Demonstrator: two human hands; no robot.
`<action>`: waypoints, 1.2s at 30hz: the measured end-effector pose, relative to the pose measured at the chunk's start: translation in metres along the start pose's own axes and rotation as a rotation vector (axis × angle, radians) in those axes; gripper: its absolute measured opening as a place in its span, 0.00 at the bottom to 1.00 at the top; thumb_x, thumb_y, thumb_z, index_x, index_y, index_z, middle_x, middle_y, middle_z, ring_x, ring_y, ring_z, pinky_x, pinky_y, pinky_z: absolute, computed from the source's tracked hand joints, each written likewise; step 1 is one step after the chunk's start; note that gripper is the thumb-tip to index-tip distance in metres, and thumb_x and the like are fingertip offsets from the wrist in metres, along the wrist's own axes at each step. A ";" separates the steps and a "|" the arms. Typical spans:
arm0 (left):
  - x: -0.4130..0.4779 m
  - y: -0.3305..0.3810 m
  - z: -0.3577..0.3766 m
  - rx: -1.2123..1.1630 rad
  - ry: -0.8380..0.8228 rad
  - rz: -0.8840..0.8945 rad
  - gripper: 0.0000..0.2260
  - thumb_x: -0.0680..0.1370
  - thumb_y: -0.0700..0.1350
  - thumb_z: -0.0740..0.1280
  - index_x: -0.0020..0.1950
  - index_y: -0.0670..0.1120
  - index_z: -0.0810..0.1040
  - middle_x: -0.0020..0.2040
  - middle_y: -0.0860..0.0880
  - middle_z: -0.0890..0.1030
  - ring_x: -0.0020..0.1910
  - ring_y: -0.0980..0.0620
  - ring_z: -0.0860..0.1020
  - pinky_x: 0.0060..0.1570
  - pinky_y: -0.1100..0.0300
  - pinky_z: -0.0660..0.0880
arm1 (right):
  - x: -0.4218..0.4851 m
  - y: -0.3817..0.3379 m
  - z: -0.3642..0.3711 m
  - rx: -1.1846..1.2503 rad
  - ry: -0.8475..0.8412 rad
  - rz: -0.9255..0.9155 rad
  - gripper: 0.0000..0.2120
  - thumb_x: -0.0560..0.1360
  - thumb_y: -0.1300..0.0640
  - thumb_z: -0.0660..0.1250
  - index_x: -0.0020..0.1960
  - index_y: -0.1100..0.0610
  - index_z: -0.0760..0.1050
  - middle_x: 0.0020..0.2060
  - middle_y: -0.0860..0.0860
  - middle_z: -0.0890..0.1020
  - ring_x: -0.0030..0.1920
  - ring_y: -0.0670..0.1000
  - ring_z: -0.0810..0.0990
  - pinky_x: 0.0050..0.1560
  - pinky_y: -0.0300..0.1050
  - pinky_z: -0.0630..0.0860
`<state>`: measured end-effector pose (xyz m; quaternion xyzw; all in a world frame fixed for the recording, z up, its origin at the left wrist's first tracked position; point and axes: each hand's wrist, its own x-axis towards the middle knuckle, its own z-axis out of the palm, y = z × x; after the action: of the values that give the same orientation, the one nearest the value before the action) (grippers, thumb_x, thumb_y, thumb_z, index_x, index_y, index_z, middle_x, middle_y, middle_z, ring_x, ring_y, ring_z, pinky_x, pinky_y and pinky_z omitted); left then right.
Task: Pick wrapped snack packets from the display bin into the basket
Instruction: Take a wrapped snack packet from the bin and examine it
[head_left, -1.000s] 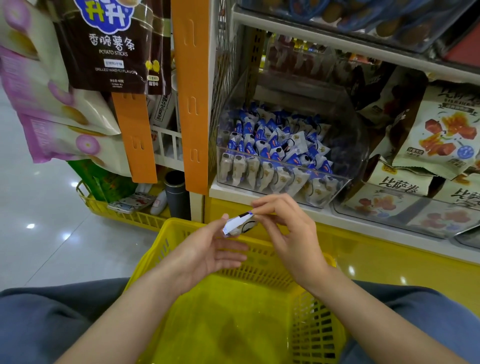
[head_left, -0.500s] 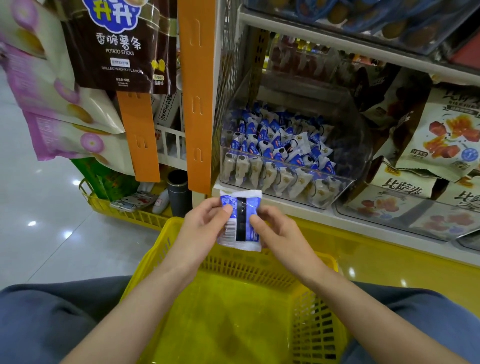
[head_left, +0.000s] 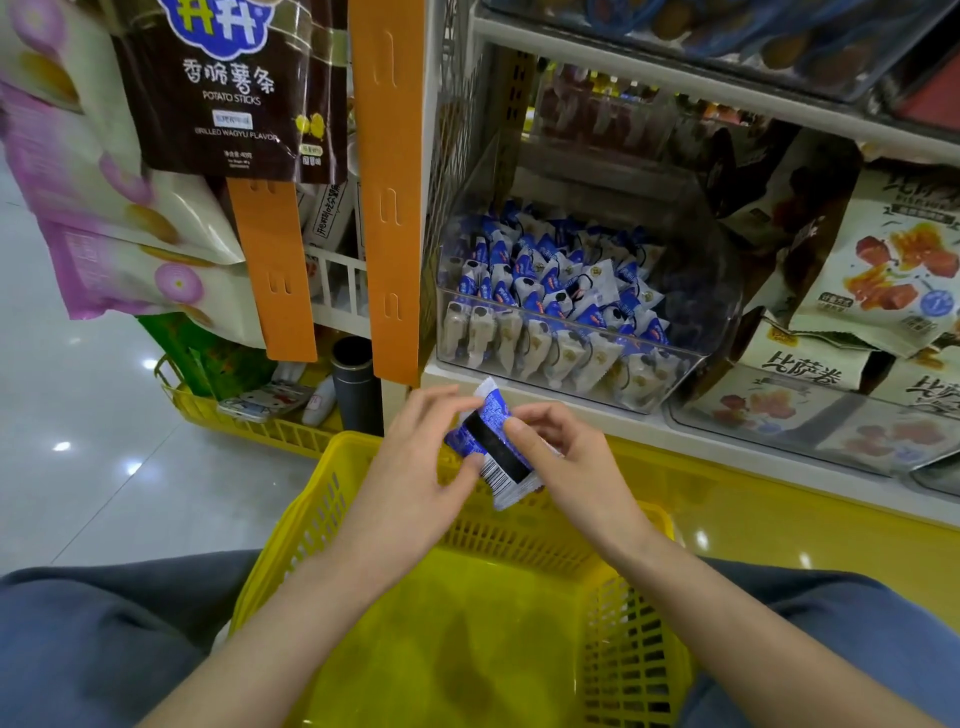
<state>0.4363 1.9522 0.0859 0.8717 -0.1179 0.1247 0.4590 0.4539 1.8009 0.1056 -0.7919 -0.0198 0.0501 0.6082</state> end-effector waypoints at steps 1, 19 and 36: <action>-0.002 0.000 0.000 0.062 -0.036 0.059 0.18 0.75 0.42 0.67 0.64 0.52 0.71 0.61 0.60 0.68 0.62 0.66 0.66 0.61 0.75 0.61 | 0.000 0.000 -0.001 -0.023 0.010 0.000 0.03 0.75 0.57 0.66 0.48 0.55 0.76 0.41 0.50 0.82 0.39 0.42 0.79 0.38 0.34 0.75; -0.006 0.001 -0.003 0.216 -0.042 -0.038 0.12 0.75 0.56 0.64 0.56 0.53 0.72 0.46 0.58 0.74 0.48 0.56 0.73 0.43 0.59 0.72 | 0.001 -0.001 -0.009 0.210 -0.306 0.280 0.16 0.73 0.62 0.68 0.60 0.60 0.72 0.50 0.55 0.83 0.48 0.50 0.82 0.52 0.39 0.78; -0.011 -0.002 0.006 0.306 -0.072 -0.031 0.06 0.78 0.50 0.60 0.52 0.49 0.70 0.48 0.53 0.78 0.43 0.53 0.76 0.34 0.60 0.69 | -0.006 0.014 0.001 -0.295 -0.173 -0.142 0.06 0.73 0.57 0.70 0.48 0.49 0.76 0.39 0.47 0.84 0.38 0.43 0.81 0.40 0.39 0.79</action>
<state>0.4275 1.9494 0.0778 0.9371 -0.1005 0.1027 0.3181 0.4478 1.7977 0.0919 -0.8617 -0.1353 0.0717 0.4837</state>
